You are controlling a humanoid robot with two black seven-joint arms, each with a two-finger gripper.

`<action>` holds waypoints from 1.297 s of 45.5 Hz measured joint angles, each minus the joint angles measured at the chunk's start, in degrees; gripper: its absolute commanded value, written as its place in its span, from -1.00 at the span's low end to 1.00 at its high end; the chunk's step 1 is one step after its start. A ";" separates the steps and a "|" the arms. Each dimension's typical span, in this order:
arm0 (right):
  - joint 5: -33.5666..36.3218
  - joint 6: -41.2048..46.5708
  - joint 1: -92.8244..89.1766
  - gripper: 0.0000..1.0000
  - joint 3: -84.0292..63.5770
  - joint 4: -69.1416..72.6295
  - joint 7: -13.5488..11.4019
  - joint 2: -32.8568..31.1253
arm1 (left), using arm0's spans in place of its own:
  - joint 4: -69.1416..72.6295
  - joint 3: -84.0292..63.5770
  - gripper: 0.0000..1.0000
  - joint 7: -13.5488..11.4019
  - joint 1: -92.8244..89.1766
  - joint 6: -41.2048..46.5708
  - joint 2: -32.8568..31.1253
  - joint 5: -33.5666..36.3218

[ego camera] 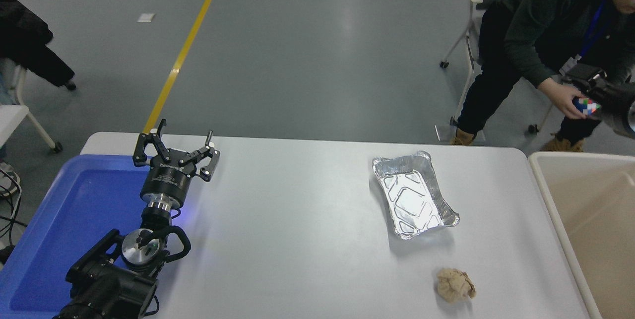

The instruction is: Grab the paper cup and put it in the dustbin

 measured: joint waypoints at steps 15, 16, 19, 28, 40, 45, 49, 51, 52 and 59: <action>-7.85 8.30 18.31 1.00 -15.31 15.25 0.04 8.31 | 0.01 0.00 0.98 -0.02 0.00 0.01 0.02 -0.02; -8.13 8.89 19.10 1.00 -15.83 15.94 0.03 8.91 | -0.01 0.01 0.98 0.00 0.00 0.01 0.01 0.00; -8.91 11.39 21.85 1.00 -17.63 18.14 0.04 11.17 | 0.00 0.01 0.98 0.00 -0.01 0.03 0.02 -0.01; -8.85 20.79 28.38 1.00 -20.50 22.10 0.07 17.83 | 0.00 0.01 0.98 0.00 0.00 0.05 0.02 -0.01; -1.21 28.90 32.85 1.00 -21.42 25.78 1.18 27.04 | 0.00 -0.05 0.98 0.00 0.02 0.05 0.01 -0.01; 2.24 31.84 33.66 1.00 -21.30 26.47 1.85 30.40 | 0.00 -0.06 0.98 0.00 0.04 0.05 0.02 -0.01; 5.70 34.15 34.17 1.00 -20.82 26.72 2.24 32.30 | 0.00 -0.07 0.98 -0.01 0.05 0.05 0.02 -0.01; 7.89 35.41 34.49 1.00 -20.60 26.80 2.49 33.04 | 0.00 -0.07 0.98 0.00 0.05 0.05 0.02 -0.01; 8.72 35.91 34.63 1.00 -20.53 26.84 2.55 33.28 | 0.00 -0.07 0.98 0.00 0.05 0.05 0.02 -0.01; 13.44 39.50 35.69 1.00 -20.38 26.96 2.94 34.65 | 0.00 -0.07 0.98 0.00 0.05 0.05 0.02 -0.01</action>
